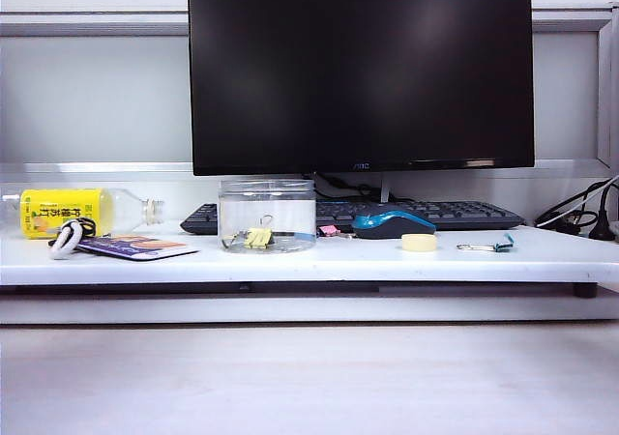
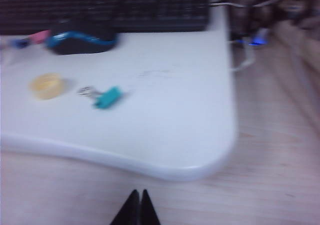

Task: Pick up the clips with the largest number of clips of the same color on the table and place them in a round transparent plastic box.

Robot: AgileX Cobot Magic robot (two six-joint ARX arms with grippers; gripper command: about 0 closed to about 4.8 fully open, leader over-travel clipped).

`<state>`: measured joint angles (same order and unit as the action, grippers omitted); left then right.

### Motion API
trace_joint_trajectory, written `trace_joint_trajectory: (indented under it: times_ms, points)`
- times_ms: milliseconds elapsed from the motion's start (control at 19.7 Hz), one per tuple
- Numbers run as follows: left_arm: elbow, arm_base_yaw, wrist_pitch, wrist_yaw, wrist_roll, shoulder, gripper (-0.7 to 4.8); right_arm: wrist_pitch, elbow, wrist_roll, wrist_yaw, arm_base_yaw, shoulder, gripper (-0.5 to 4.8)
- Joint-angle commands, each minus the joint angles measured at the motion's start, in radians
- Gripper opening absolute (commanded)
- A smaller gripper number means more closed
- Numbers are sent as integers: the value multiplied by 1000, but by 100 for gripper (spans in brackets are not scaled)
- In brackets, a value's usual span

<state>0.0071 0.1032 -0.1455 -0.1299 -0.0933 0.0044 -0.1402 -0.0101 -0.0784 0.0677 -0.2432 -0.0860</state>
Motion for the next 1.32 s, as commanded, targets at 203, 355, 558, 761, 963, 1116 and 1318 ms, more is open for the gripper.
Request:
trace_joint_trajectory:
  times_ms: [203, 355, 558, 761, 963, 1116, 1318]
  points:
    - [-2, -33, -6, -5, -1, -3, 53, 18, -2, 0, 2, 137, 19, 13]
    - [-2, -34, -6, -5, -1, -3, 53, 17, -2, 0, 2, 194, 34, 13]
    - [-2, -41, -6, -5, -1, -3, 53, 17, -2, 0, 2, 229, 43, 13]
    - [-2, -41, -6, -5, -1, -3, 53, 18, -2, 0, 2, 229, 43, 13]
    - [-2, -41, -6, -5, -1, -3, 53, 18, -2, 0, 2, 229, 43, 13]
    - [-2, -41, -6, -5, -1, -3, 53, 18, -2, 0, 2, 229, 43, 13]
    - [-2, -41, -6, -5, -1, -3, 53, 17, -2, 0, 2, 229, 43, 13]
